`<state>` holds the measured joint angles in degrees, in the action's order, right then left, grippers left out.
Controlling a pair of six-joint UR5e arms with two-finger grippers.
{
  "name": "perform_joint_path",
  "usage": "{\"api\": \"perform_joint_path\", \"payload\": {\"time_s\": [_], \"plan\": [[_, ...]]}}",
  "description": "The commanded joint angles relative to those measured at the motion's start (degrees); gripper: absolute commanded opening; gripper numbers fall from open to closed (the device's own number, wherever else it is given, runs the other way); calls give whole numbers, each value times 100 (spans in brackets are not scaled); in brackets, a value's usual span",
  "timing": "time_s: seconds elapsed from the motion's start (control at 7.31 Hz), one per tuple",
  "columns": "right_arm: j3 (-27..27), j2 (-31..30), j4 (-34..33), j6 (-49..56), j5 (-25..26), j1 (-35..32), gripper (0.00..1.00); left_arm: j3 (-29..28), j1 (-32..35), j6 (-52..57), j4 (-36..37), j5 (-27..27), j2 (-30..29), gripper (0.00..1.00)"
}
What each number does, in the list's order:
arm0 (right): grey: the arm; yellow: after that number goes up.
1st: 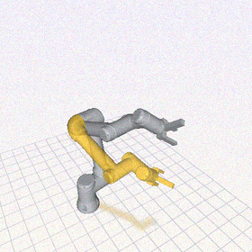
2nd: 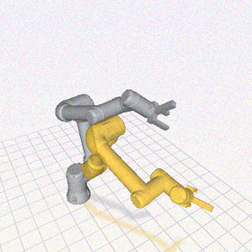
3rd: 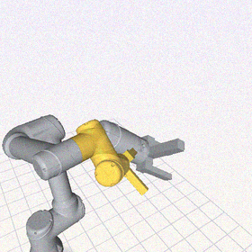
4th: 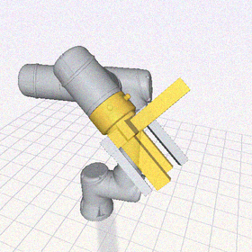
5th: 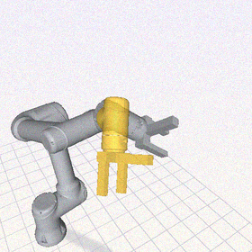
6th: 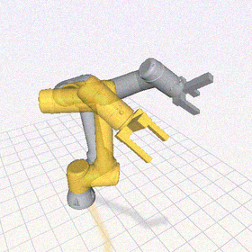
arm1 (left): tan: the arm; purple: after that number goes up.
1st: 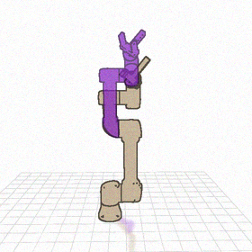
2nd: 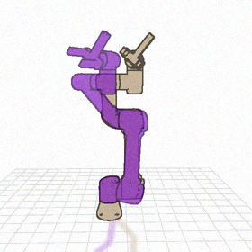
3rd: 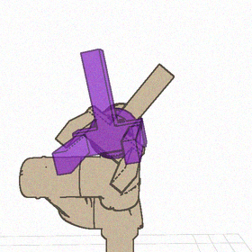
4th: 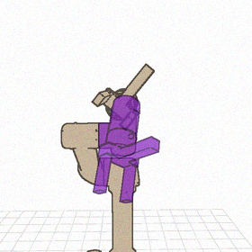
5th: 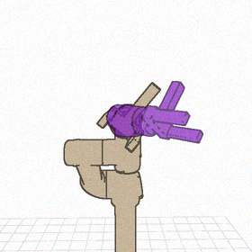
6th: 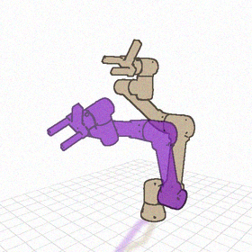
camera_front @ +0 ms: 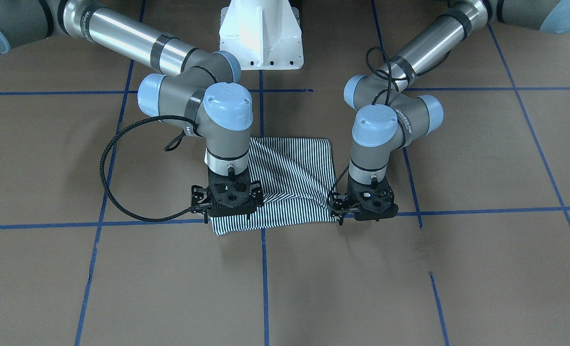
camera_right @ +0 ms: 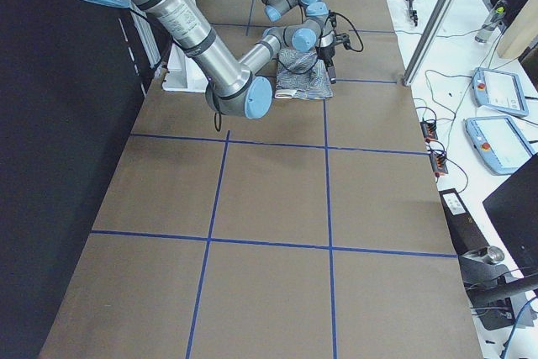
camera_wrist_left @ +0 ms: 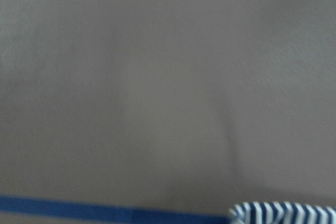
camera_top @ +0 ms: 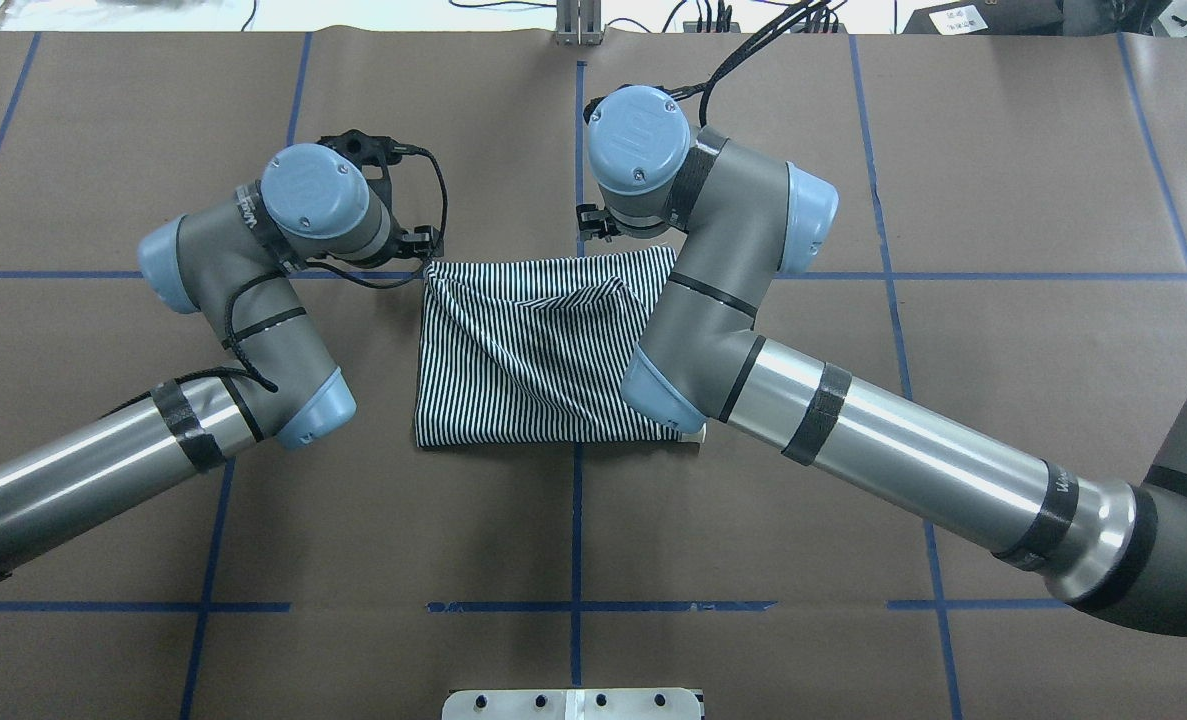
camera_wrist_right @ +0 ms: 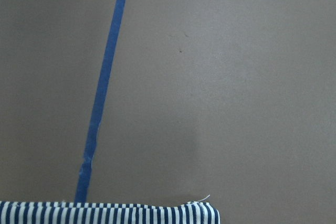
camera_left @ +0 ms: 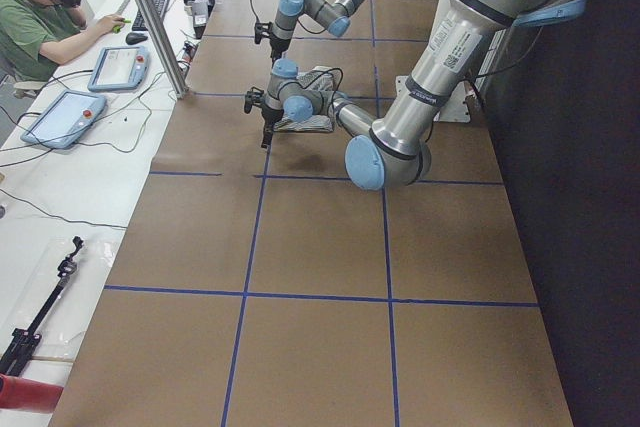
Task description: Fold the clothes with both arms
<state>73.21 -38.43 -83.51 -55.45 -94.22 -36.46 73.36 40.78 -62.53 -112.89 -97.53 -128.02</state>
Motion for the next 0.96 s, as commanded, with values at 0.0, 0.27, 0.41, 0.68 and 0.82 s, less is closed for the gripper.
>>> {"api": "perform_joint_path", "payload": {"time_s": [0.0,0.27,0.41,0.68,0.82], "plan": [[9,-7,2,-36,0,7,100,-68,334,408,-75,-56,-30,100],[35,-102,254,-281,9,33,100,290,343,417,-31,-544,-13,100],[35,-321,822,-674,35,303,100,493,378,417,-22,-583,31,100],[35,-429,1179,-1149,61,551,98,512,431,417,-48,-583,57,100],[44,-394,1162,-1379,53,587,49,512,431,417,-57,-583,58,100]]}}
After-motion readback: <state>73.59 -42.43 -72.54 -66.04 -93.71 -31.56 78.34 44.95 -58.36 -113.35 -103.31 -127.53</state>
